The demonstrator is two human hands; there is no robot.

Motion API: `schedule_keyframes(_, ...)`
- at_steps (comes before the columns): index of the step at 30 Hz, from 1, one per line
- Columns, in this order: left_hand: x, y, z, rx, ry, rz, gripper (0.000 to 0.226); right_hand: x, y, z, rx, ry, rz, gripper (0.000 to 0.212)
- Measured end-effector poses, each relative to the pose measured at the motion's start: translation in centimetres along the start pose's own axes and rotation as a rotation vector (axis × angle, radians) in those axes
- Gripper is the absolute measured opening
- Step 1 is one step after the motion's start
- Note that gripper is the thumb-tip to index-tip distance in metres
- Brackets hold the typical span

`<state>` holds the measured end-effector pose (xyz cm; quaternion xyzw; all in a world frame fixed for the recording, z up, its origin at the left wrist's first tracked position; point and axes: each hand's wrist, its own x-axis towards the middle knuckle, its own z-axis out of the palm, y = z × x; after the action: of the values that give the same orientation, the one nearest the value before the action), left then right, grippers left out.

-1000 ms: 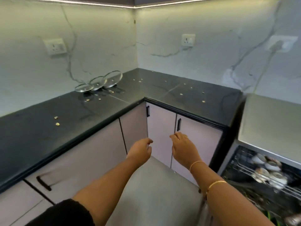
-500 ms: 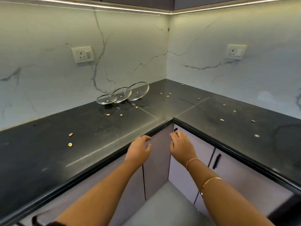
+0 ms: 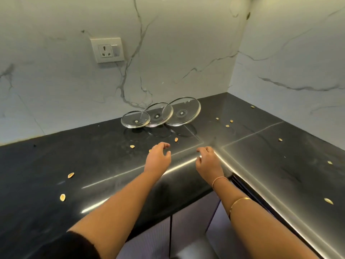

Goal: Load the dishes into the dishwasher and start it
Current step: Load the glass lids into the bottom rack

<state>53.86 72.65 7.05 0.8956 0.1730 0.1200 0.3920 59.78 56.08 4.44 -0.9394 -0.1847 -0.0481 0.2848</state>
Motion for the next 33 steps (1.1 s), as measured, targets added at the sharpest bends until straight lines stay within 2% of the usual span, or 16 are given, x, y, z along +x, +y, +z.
schedule_keyframes(9, 13.9, -0.2, 0.8, 0.069, -0.007, 0.002, 0.038, 12.6, 0.3, 0.8, 0.178, 0.036, 0.104, 0.036)
schedule_keyframes(15, 19.4, -0.2, 2.3, 0.1, -0.025, 0.025, 0.036, 19.5, 0.8, 1.8, 0.433, 0.031, 0.339, 0.056)
schedule_keyframes(23, 24.5, -0.2, 4.9, 0.203, -0.083, -0.011, 0.048, 26.4, 2.7, 4.7, 0.888, 0.072, 0.677, 0.079)
schedule_keyframes(26, 25.8, -0.6, 6.1, 0.244, -0.112, -0.03, 0.05, 28.1, 3.8, 5.6, 1.066, 0.051, 0.782, 0.06)
schedule_keyframes(30, 27.2, -1.2, 7.8, 0.291, -0.125, -0.064, 0.058, 29.3, 5.2, 6.4, 1.12, 0.002, 0.761, 0.021)
schedule_keyframes(32, 27.8, -1.5, 8.3, 0.332, -0.104, -0.109, 0.063, 30.0, 5.6, 6.6, 1.129, -0.021, 0.758, 0.015)
schedule_keyframes(33, 28.1, -1.7, 8.5, 0.361, -0.098, -0.127, 0.063, 30.3, 5.7, 6.7, 1.151, -0.043, 0.765, 0.021)
